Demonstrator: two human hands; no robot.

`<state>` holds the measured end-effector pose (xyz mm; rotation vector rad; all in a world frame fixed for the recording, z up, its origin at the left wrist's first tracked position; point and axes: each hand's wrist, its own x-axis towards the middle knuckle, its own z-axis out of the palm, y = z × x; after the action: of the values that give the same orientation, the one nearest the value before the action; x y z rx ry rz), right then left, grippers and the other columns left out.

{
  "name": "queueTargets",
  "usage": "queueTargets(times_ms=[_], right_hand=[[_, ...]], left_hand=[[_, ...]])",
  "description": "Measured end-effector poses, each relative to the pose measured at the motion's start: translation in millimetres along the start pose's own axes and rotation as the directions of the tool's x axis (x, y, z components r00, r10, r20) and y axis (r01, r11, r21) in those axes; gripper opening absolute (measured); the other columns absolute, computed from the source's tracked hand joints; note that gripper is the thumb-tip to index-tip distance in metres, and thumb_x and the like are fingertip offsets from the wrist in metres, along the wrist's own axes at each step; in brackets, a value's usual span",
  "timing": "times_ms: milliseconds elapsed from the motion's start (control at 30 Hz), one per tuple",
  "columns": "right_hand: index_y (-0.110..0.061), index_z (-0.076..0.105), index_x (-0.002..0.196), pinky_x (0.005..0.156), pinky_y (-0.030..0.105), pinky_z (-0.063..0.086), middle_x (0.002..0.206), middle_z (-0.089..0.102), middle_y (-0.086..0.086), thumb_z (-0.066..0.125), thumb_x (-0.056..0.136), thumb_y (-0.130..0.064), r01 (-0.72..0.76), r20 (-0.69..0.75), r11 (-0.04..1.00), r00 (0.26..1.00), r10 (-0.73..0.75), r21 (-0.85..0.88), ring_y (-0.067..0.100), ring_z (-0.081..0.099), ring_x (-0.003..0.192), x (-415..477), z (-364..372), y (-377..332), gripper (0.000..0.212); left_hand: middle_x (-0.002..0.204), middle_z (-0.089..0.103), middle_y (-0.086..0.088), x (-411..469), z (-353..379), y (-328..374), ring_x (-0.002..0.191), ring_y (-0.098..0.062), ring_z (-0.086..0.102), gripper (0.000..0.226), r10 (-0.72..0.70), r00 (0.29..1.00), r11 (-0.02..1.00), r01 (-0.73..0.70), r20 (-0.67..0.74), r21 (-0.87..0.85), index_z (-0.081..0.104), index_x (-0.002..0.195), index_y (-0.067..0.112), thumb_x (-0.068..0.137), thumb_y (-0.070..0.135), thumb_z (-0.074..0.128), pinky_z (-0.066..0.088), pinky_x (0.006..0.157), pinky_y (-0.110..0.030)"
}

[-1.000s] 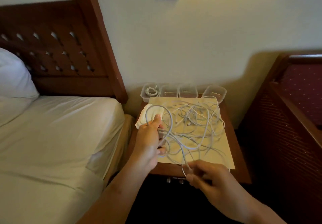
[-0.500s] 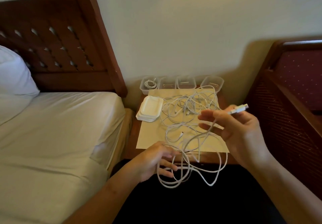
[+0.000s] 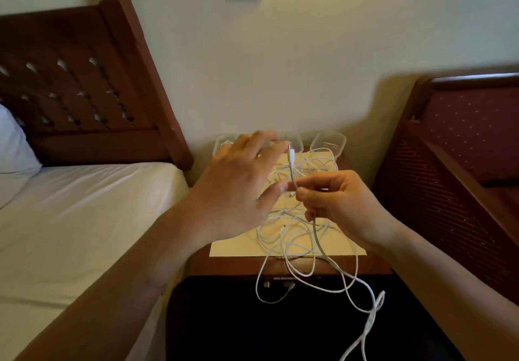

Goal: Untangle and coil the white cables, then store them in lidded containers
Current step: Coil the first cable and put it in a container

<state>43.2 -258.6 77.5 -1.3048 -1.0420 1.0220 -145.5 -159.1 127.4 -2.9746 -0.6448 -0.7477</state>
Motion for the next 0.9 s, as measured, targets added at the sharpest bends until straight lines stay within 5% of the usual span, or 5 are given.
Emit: queueTargets(times_ms=[367,500,633,767,900], right_hand=[[-0.004,0.078,0.1,0.064,0.038,0.06,0.086,0.074,0.021,0.075,0.087,-0.017,-0.064,-0.026,0.997,0.998,0.065,0.04,0.03,0.066,0.067,-8.8,-19.4,4.9,0.019],[-0.004,0.073,0.105,0.064,0.044,0.058,0.075,0.06,0.012,0.061,0.1,-0.025,-0.244,0.265,0.969,0.933,0.244,-0.034,0.023,0.054,0.053,-22.3,-28.0,11.1,0.024],[-0.007,0.071,0.098,0.044,0.024,0.036,0.065,0.047,0.002,0.056,0.104,-0.026,-0.102,0.264,0.979,0.953,0.147,-0.179,0.013,0.035,0.049,-20.1,-33.3,-7.4,0.025],[-0.017,0.074,0.089,0.059,0.018,0.041,0.066,0.058,-0.007,0.059,0.104,-0.022,0.211,0.306,0.868,0.949,-0.072,-0.45,0.004,0.05,0.059,-6.6,-35.3,-27.0,0.021],[-0.019,0.074,0.085,0.061,0.02,0.039,0.068,0.056,-0.005,0.061,0.103,-0.025,0.247,0.384,0.83,0.922,-0.043,-0.501,0.007,0.046,0.062,7.1,-47.8,-31.2,0.023]], left_hand=[[0.078,0.063,-0.008,25.0,15.3,-12.9,0.076,-0.03,0.058,0.037,0.387,0.851,0.705,-0.521,0.354,0.482,0.065,0.091,0.009,0.091,0.001,0.028,0.049,0.076,-0.048],[0.087,0.067,0.005,30.6,-8.2,-30.1,0.081,-0.02,0.061,0.032,0.079,0.909,0.899,-0.243,0.41,0.364,0.067,0.108,0.022,0.088,0.006,0.047,0.035,0.072,-0.033],[0.099,0.065,0.017,20.0,-17.6,-27.7,0.085,0.002,0.061,0.023,-0.052,0.702,0.993,0.112,0.71,-0.038,0.066,0.118,0.026,0.096,0.027,0.061,0.045,0.072,-0.017],[0.11,0.077,0.005,9.4,11.3,-19.9,0.112,-0.009,0.067,0.053,-0.056,0.719,0.655,0.55,0.693,-0.518,0.063,0.127,0.023,0.09,0.06,0.068,0.046,0.109,-0.042],[0.103,0.076,0.004,5.0,32.5,-19.0,0.108,-0.011,0.067,0.059,-0.216,0.799,0.597,0.563,0.562,-0.571,0.062,0.131,0.032,0.091,0.074,0.047,0.045,0.109,-0.047]])
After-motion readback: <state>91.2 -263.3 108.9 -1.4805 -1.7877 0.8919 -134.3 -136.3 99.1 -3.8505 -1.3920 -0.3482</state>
